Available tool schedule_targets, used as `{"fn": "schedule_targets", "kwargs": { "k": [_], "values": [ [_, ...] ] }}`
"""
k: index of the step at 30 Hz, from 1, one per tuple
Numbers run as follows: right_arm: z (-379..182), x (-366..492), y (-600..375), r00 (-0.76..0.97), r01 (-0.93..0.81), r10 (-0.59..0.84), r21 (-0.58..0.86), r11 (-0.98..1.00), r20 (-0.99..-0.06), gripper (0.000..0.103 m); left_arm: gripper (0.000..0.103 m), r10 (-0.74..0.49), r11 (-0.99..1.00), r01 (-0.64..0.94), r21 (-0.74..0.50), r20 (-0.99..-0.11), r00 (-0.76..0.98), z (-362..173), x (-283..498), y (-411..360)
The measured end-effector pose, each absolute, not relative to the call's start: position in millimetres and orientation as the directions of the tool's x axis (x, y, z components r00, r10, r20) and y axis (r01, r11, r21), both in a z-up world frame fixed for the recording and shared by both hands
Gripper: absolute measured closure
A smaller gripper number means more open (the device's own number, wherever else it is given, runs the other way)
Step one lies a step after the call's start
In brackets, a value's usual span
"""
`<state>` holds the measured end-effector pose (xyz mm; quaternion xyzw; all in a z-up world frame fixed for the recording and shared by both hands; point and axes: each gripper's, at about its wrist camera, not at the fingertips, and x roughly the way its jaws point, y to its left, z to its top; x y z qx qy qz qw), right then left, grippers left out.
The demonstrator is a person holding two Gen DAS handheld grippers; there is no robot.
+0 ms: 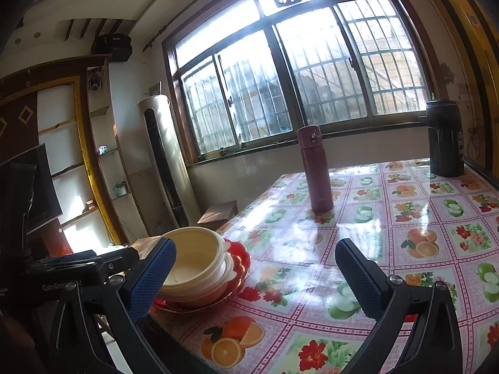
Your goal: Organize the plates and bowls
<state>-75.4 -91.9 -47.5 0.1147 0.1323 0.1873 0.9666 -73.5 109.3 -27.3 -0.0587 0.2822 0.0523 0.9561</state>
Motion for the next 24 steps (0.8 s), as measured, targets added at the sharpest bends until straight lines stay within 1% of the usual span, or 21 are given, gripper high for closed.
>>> {"fn": "schedule_targets", "kwargs": {
  "k": [13,18,24],
  "values": [
    [-52.1,-72.0,-91.4,0.891,-0.325,0.392,0.282,0.903,-0.229,0.0,0.0,0.111,0.987,-0.159,-0.035,-0.574,0.811,-33.6,-67.5,109.7],
    [-53.2,-71.0,-91.4,0.891,-0.325,0.392,0.28,0.903,-0.23,0.0,0.0,0.119,0.984,-0.176,-0.042,-0.583,0.804,-35.3,-65.3,114.0],
    [-53.3,-71.1,-90.9,0.893,-0.325,0.391,0.283,0.902,-0.222,0.0,0.0,0.116,0.973,-0.217,-0.083,-0.633,0.765,-44.8,-58.2,124.9]
  ]
}}
